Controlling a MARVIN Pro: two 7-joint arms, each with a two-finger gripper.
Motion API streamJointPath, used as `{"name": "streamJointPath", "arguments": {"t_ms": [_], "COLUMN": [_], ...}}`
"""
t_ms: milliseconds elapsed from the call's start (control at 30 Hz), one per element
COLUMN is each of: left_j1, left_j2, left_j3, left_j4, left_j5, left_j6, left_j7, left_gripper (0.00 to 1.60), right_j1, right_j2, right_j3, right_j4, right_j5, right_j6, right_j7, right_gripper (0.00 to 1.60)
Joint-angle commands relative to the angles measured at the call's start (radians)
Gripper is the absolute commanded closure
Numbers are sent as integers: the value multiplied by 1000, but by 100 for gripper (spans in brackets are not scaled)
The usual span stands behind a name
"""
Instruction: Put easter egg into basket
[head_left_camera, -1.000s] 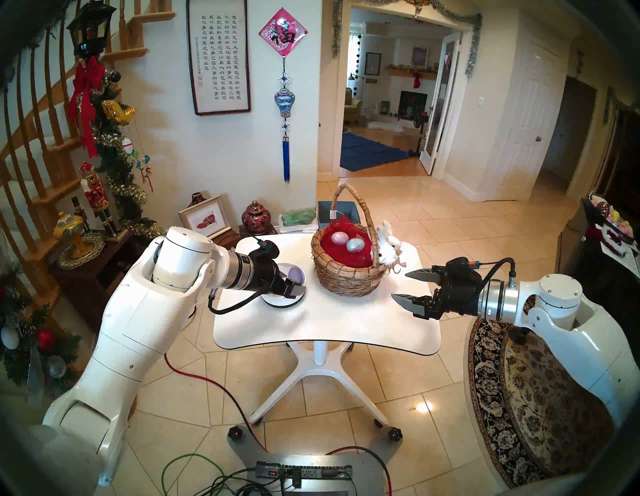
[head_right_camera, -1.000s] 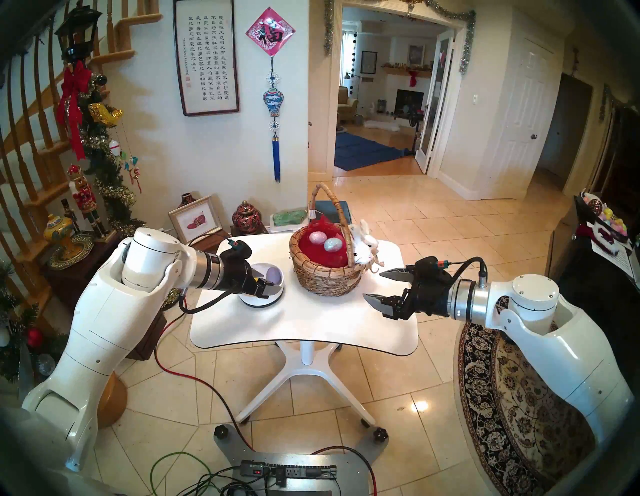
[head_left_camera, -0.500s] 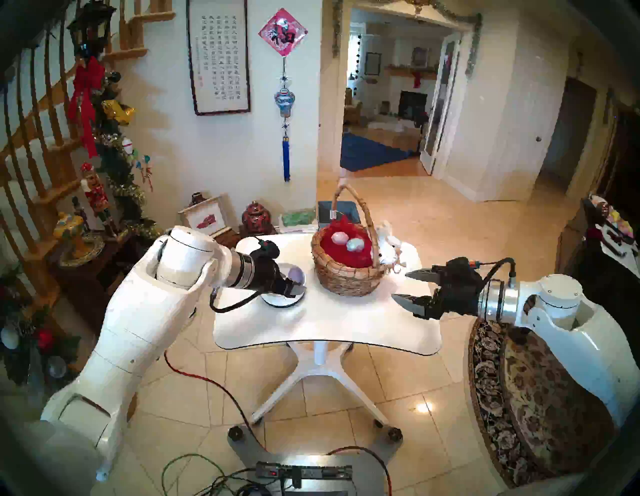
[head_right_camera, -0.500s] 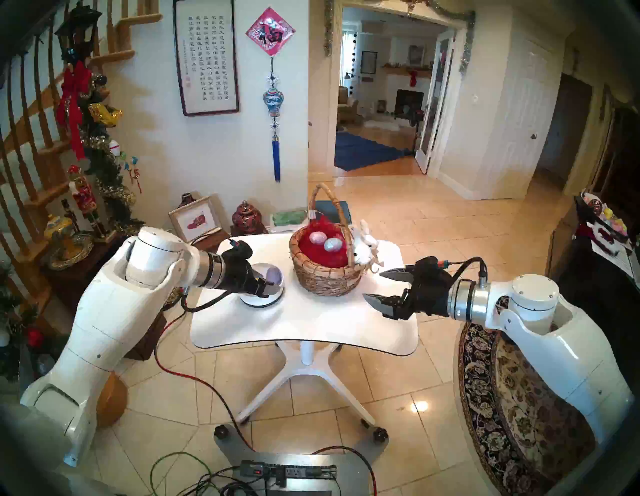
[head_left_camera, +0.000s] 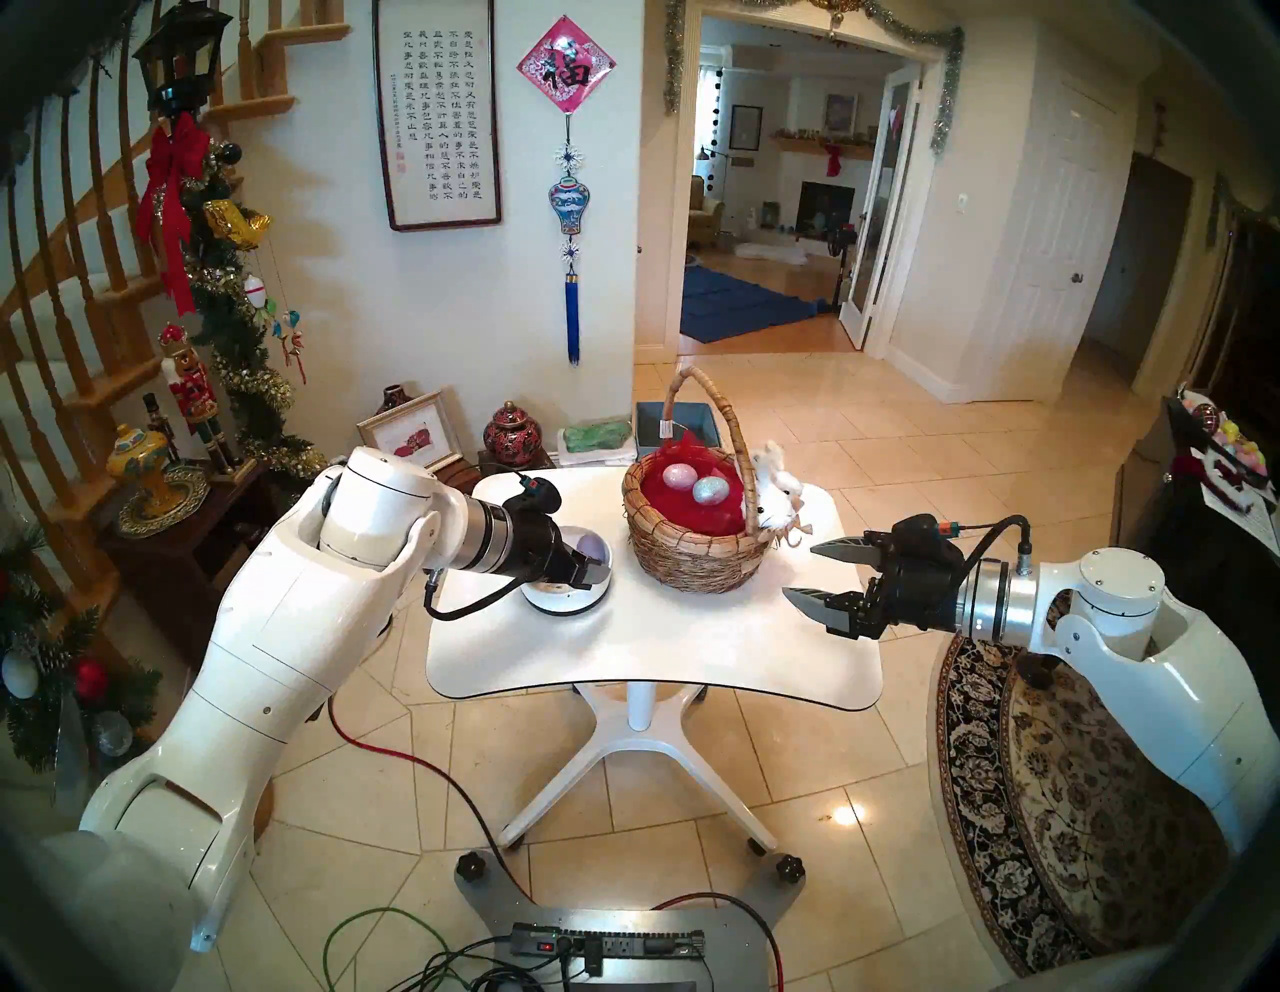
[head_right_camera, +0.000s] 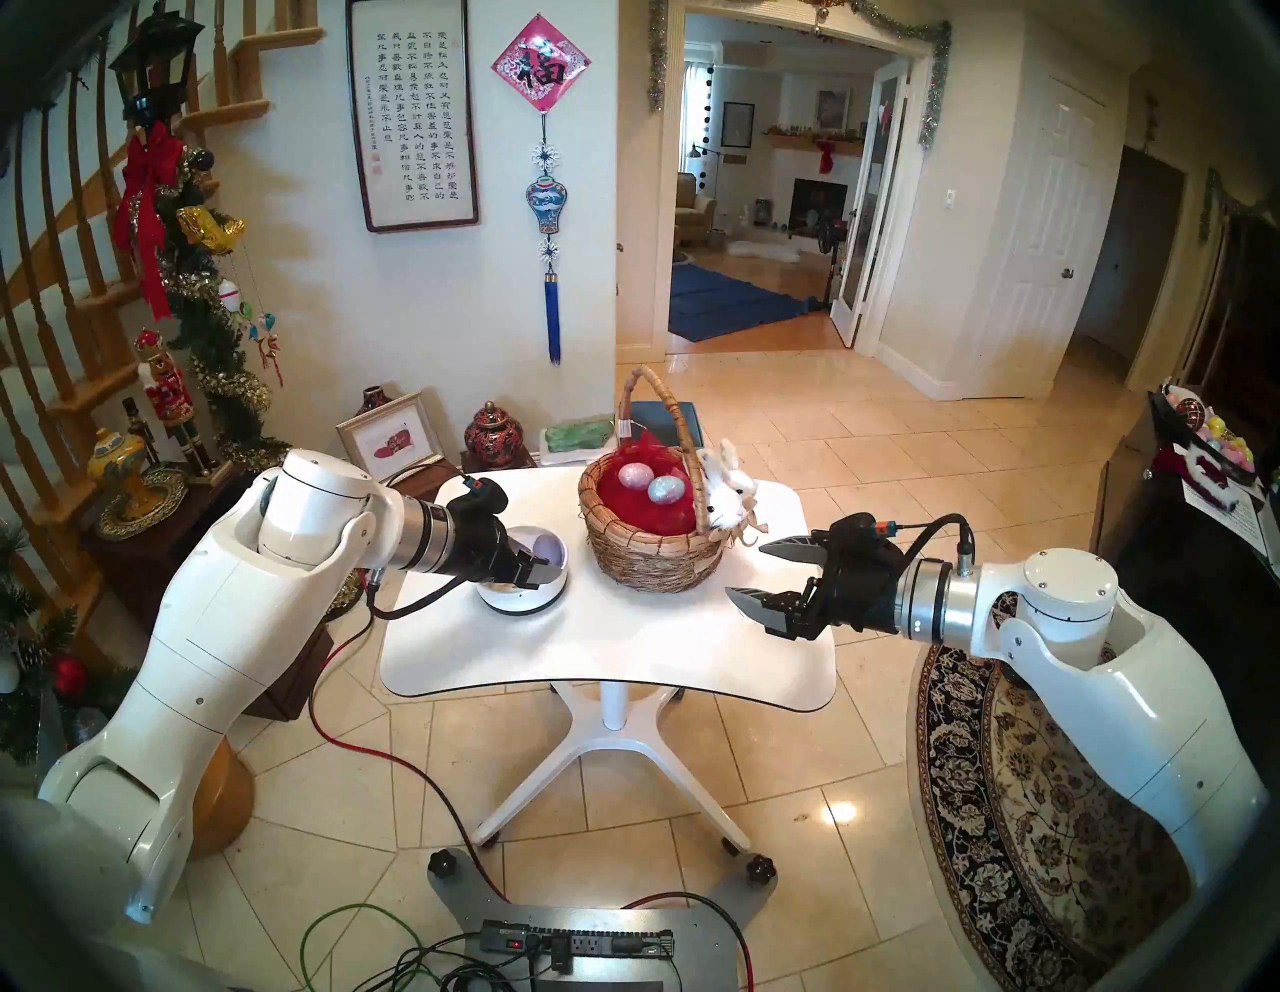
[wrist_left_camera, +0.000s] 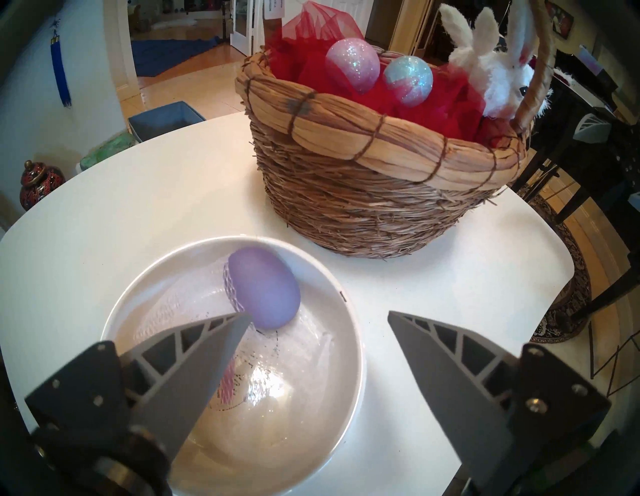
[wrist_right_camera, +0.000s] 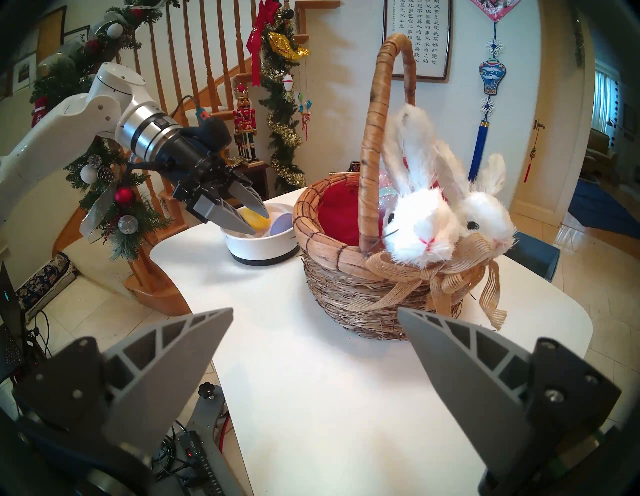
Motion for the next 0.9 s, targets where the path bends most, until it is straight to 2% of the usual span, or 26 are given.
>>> {"name": "streamJointPath", "arguments": {"t_ms": [0, 167, 433, 867], "left_j1": [-45, -56, -63, -70], "left_j2": [-5, -4, 1, 17], "left_j3": [4, 16, 29, 45], "left_j4": [5, 20, 27, 37], "left_j5": [-25, -38, -61, -98], "left_j6": [-2, -2, -2, -2], "left_j7": [11, 26, 47, 71], "left_gripper": [20, 33, 26, 31], "right_j1": [2, 1, 1, 1], "right_j2": [2, 2, 2, 2], "right_j3": [9, 9, 9, 10], "right_j4": [-1, -1, -1, -1], "right_j5": [2, 2, 2, 2], "right_j6": [-2, -2, -3, -3], "right_j7": [-1, -1, -2, -2], "right_gripper": [0, 0, 0, 0]}}
